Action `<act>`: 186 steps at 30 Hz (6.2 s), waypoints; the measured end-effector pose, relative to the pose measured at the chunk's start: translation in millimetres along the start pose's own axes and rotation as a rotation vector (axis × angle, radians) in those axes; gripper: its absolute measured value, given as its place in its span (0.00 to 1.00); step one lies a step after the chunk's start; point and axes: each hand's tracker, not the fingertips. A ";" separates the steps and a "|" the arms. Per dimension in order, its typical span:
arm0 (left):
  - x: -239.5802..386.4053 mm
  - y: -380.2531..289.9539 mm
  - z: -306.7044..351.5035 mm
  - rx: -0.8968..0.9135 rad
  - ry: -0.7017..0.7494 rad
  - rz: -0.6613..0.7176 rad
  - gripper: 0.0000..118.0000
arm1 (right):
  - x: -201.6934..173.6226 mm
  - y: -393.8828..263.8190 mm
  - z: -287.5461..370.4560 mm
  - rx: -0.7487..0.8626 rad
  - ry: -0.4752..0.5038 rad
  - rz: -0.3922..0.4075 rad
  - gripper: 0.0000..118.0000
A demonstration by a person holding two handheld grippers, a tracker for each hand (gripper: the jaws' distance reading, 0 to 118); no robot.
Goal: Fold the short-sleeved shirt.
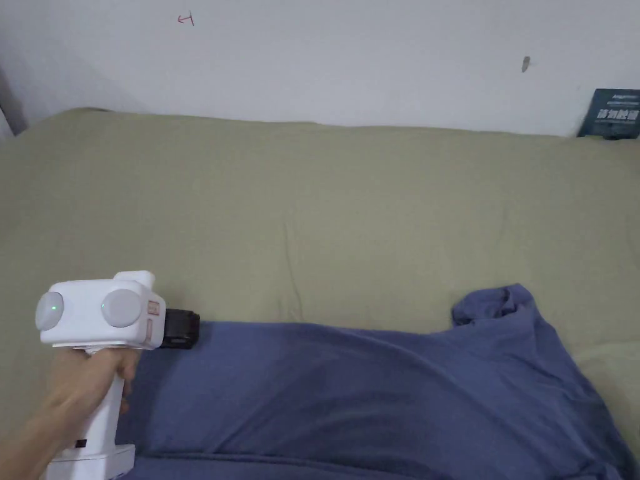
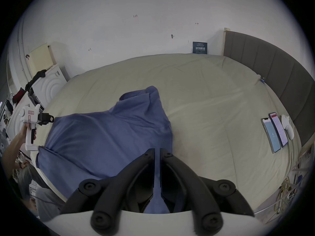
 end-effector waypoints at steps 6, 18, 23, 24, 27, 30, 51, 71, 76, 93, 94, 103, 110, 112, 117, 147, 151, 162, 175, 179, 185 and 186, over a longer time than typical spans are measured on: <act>11.8 -2.4 -9.2 -0.029 -0.020 -0.061 0.76 | -0.5 15.3 -20.7 -0.032 -0.002 -0.001 0.07; 12.7 6.1 3.1 -0.013 -0.034 -0.110 0.00 | 6.6 78.1 -105.4 -0.110 0.012 0.007 0.09; 13.6 6.6 1.8 -0.021 -0.037 -0.112 0.00 | 4.1 95.9 -156.4 -0.355 0.052 0.023 1.00; 14.6 5.2 -2.2 -0.023 -0.037 -0.118 0.00 | 2.4 95.6 -161.1 -0.325 0.039 0.039 1.00; 14.7 5.0 -4.0 -0.022 -0.039 -0.113 0.00 | -3.5 96.7 -175.1 -0.329 0.007 0.063 1.00; 12.3 3.5 -6.0 -0.018 -0.040 -0.109 0.00 | -2.6 91.9 -177.5 -0.352 0.003 0.067 1.00; -28.2 -51.0 109.4 0.063 -0.125 -0.044 0.00 | 19.7 67.4 6.0 -0.088 0.122 0.040 0.01; -69.2 -223.7 179.1 0.078 -0.166 -0.047 0.00 | 29.5 -108.8 111.4 -0.124 0.154 -0.022 0.01; -70.6 -242.5 165.5 0.071 -0.168 -0.037 0.00 | 43.1 -131.3 92.0 -0.150 0.125 -0.032 0.01; -44.5 -245.4 268.0 0.418 -0.077 -0.099 0.68 | -22.5 -110.9 149.5 0.118 0.019 -0.035 0.96; -45.7 -246.0 277.1 0.470 -0.127 -0.059 0.33 | -30.0 -110.9 155.7 0.155 0.003 -0.015 0.84; -48.0 -254.9 294.3 0.536 -0.146 -0.018 0.00 | -76.7 -119.7 186.9 0.323 -0.021 -0.079 0.02; -105.1 -240.9 241.0 0.296 -0.331 0.134 0.00 | -91.2 -131.6 186.1 0.295 -0.015 -0.114 0.02; -127.7 -228.2 206.9 0.184 -0.429 0.195 0.00 | -96.2 -133.6 182.5 0.278 -0.024 -0.109 0.02; -139.6 -198.3 160.2 -0.035 -0.538 0.260 0.00 | -98.0 -132.8 174.1 0.242 -0.055 -0.097 0.02; -136.6 -179.4 61.4 -0.240 -0.860 0.386 0.04 | -89.1 -127.5 178.8 0.214 -0.013 -0.118 0.02; -153.9 -166.1 97.5 -0.168 -0.800 0.402 0.04 | -80.8 -123.0 180.2 0.224 0.029 -0.139 0.02; -98.1 -148.8 199.5 -0.093 -0.522 0.258 0.04 | -70.5 -115.3 184.9 0.278 0.020 -0.096 0.02; 103.8 -142.5 196.0 -0.139 -0.288 -0.159 0.04 | -59.0 -130.4 189.2 0.276 0.024 -0.113 0.02; 159.6 -158.7 162.7 -0.182 -0.309 -0.169 0.10 | -57.8 -132.8 187.0 0.262 0.044 -0.127 0.02; 171.1 -161.3 156.3 -0.171 -0.412 -0.129 0.93 | -59.8 -132.5 184.1 0.241 0.055 -0.108 0.02; 164.9 -159.3 162.3 -0.179 -0.427 -0.123 0.93 | -59.6 -131.8 182.9 0.238 0.057 -0.109 0.02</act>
